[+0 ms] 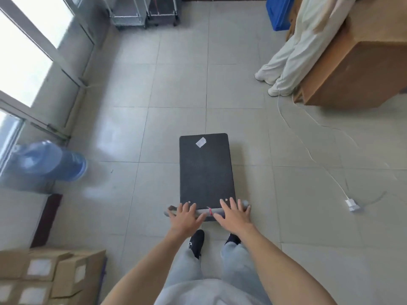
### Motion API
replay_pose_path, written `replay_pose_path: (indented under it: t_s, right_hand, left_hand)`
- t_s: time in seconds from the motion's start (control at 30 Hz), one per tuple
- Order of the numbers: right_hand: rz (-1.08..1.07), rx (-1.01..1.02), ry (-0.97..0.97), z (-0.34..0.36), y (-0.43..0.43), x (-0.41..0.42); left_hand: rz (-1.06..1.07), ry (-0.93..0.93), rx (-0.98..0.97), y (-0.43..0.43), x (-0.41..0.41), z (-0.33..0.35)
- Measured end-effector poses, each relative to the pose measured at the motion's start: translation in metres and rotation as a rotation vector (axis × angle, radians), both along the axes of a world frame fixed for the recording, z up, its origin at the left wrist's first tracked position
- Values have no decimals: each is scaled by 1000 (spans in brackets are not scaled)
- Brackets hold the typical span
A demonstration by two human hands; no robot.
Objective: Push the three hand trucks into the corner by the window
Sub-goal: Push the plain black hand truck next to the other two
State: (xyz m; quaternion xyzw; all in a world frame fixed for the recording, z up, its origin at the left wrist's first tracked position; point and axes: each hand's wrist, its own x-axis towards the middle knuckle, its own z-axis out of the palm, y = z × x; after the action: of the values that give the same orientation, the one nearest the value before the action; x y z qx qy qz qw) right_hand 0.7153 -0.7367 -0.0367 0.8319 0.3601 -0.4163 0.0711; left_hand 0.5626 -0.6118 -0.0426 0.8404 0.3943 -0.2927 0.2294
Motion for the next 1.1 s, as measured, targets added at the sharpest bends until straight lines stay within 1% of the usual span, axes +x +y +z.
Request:
replay_pose_path:
  t_s: [0.1, 0.17, 0.37, 0.5, 0.57, 0.67, 0.8, 0.93, 1.1]
  right_hand:
    - [8, 15, 61, -7, 0, 17]
    - [22, 44, 57, -10, 7, 28]
    - [4, 98, 41, -15, 27, 63]
    - [-7, 94, 43, -16, 58, 97]
    - [-15, 87, 20, -17, 75, 111]
    - [-35, 61, -10, -16, 105, 130]
    - [-50, 52, -20, -16, 153, 159]
    - [-71, 34, -20, -15, 207, 190]
    - [-97, 22, -5, -15, 281, 226]
  left_hand:
    - [14, 74, 88, -6, 12, -2]
    - [21, 82, 120, -2, 22, -2]
    - [32, 76, 135, 18, 58, -5]
    - [60, 111, 61, 48, 89, -4]
    - [66, 95, 64, 64, 104, -8]
    - [36, 89, 109, 90, 124, -10]
    - [45, -15, 170, 136, 152, -16]
    - [-14, -10, 197, 194, 184, -17]
    - [-79, 58, 152, 273, 223, -12]
